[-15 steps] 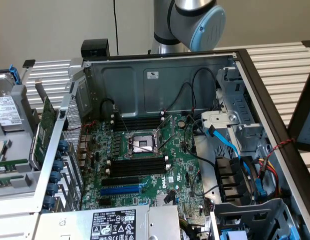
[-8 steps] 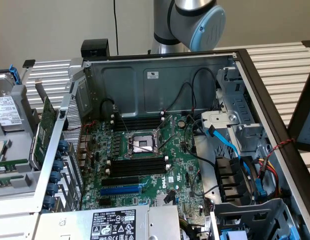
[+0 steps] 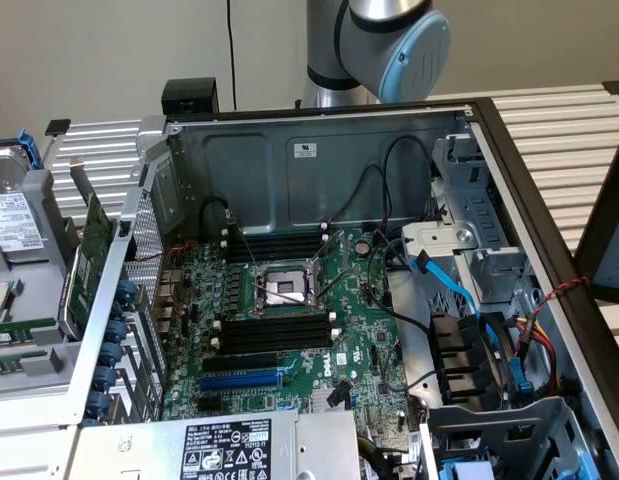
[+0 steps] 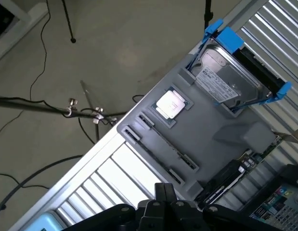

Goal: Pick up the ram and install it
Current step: 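Pick up the ram and move it above insertion slot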

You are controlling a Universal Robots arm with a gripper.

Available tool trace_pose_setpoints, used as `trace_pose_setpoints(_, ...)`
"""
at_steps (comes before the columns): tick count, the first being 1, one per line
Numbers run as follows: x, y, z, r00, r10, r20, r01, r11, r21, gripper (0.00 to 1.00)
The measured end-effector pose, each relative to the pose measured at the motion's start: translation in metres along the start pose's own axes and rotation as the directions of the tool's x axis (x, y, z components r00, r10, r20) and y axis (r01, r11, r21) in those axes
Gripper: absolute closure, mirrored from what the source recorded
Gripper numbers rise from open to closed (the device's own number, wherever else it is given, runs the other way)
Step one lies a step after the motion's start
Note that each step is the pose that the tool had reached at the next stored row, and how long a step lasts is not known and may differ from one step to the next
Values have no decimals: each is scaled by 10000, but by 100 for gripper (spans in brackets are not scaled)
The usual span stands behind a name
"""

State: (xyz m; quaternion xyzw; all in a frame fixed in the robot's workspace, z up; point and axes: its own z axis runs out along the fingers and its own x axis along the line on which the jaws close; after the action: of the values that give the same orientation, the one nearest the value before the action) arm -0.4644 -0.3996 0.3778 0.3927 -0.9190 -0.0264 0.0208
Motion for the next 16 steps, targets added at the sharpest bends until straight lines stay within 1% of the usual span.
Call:
trace_pose_setpoints(2, 0, 0, 4, 9994, -359, -19, 359, 9994, 11, 89)
trace_pose_setpoints(4, 0, 0, 7, 9974, -717, -18, 718, 9974, 47, 89)
trace_pose_setpoints(5, 0, 0, 11, 9959, -900, -4, 900, 9959, 82, 89)
trace_pose_setpoints(7, 0, -1, 17, 9924, -1230, 44, 1229, 9923, 176, 89)
trace_pose_setpoints(8, -1, -2, 18, 9901, -1406, 56, 1404, 9899, 212, 89)
trace_pose_setpoints(10, -1, -2, 20, 9841, -1774, 62, 1772, 9838, 260, 89)
trace_pose_setpoints(13, 0, -2, 23, 9731, -2306, 36, 2304, 9727, 276, 89)
trace_pose_setpoints(16, 0, -2, 26, 9592, -2827, 6, 2825, 9588, 287, 89)
